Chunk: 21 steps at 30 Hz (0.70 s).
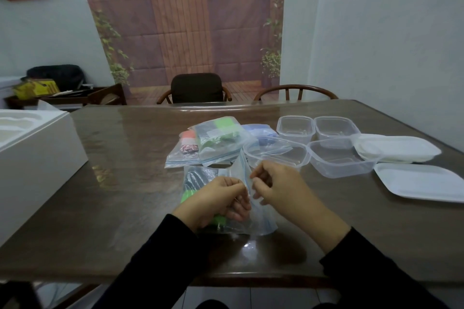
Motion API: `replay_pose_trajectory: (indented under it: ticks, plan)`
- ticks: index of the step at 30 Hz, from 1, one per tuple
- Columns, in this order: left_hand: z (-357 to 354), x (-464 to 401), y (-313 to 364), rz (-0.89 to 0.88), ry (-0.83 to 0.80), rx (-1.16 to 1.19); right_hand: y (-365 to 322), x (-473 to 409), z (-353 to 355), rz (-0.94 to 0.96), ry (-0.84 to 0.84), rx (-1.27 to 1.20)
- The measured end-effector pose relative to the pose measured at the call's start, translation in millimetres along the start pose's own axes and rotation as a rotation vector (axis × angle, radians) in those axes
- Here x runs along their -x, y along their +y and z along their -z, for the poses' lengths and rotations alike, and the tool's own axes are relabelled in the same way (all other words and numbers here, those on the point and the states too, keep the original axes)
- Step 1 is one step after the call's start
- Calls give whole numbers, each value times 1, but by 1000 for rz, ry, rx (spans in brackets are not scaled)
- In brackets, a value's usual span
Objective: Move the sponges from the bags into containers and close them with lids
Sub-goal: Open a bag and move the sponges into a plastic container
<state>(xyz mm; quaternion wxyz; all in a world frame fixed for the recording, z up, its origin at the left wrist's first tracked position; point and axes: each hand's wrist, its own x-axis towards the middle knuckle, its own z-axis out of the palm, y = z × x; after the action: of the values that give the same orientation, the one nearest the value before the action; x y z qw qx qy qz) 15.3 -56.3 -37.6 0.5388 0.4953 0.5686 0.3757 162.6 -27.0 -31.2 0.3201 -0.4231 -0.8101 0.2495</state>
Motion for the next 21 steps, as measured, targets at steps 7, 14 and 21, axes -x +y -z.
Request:
replay_pose_trajectory:
  ticks: [7,14,21]
  plan:
    - [0,2,-1,-22,-6,14,7,-20,-9,-133,-206,114]
    - [4,0,7,-98,-44,228,21,-19,1,-192,-446,-33]
    - [24,-2,9,-234,201,83,28,-17,2,-159,-413,-250]
